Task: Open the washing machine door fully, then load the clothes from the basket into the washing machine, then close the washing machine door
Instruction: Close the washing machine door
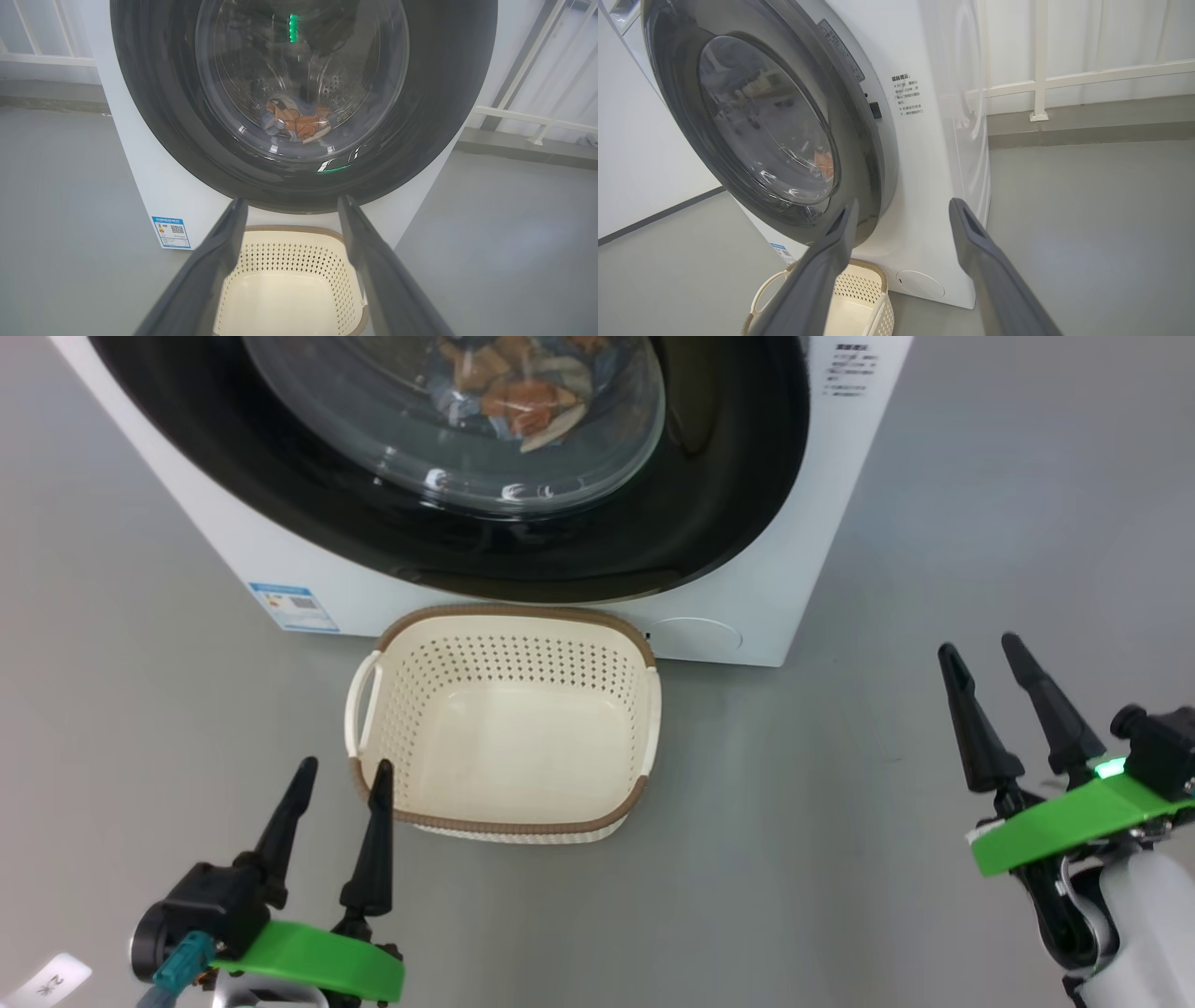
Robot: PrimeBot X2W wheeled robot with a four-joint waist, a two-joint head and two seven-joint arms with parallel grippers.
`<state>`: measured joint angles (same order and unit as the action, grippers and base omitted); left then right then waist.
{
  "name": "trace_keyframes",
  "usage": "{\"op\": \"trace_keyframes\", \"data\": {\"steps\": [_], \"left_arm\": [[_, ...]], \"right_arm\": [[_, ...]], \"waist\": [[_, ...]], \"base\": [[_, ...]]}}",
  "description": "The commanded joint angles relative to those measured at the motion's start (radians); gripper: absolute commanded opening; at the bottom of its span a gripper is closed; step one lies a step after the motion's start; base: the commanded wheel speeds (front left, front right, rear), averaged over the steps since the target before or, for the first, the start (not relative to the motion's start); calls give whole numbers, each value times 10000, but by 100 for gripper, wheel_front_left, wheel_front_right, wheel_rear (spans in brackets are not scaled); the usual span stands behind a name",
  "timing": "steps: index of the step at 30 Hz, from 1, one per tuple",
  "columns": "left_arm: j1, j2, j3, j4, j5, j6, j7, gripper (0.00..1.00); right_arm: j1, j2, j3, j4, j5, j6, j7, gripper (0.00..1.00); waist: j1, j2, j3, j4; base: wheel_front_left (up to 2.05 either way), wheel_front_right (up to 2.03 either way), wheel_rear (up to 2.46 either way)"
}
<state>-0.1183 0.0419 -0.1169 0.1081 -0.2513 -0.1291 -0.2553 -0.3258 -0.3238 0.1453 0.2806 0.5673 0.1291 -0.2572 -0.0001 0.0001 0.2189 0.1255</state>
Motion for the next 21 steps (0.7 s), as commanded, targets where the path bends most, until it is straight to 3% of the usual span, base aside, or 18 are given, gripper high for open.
{"op": "trace_keyframes", "data": {"steps": [1,21], "left_arm": [[17,197,397,-152,54,-15,-65,100],[461,449,796,266,-213,-15,-65,100]], "right_arm": [[240,-66,128,-259,47,16,-46,100],[2202,111,-781,-276,-122,16,-46,100]], "waist": [[1,-1,-130,-178],[1,-1,-690,-1214]], "base": [[0,0,0],[0,0,0]]}}
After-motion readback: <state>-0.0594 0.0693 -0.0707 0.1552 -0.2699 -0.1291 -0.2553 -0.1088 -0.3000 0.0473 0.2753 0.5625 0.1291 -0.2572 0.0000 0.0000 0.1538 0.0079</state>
